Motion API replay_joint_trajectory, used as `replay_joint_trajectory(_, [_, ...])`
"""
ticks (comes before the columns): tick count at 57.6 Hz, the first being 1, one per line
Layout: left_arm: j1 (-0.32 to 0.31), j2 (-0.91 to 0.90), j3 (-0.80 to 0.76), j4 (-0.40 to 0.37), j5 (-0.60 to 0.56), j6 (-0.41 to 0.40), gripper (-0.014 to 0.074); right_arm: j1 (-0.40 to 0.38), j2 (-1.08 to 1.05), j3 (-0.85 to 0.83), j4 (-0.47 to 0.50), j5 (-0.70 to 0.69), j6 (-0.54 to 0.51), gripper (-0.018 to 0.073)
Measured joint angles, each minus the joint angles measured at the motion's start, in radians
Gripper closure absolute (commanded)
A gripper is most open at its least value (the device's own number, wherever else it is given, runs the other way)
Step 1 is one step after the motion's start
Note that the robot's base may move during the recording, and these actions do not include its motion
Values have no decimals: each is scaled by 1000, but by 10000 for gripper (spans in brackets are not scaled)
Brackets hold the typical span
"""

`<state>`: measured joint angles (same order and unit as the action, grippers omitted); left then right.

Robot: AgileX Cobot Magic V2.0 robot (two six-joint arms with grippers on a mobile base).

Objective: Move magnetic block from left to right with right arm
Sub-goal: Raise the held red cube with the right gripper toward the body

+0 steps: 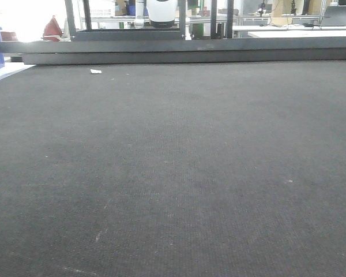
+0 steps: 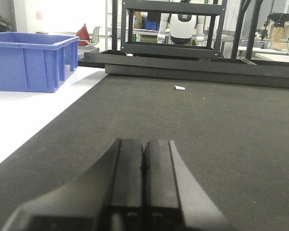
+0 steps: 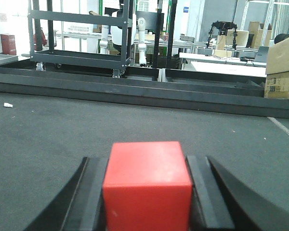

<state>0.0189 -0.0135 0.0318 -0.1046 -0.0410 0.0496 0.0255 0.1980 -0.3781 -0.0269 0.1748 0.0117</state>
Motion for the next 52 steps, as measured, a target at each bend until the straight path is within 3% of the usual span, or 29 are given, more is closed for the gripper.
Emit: replay_joint_trajectory(52, [0, 0, 0, 0, 0, 0, 722, 0, 0, 0, -2, 2, -2, 313])
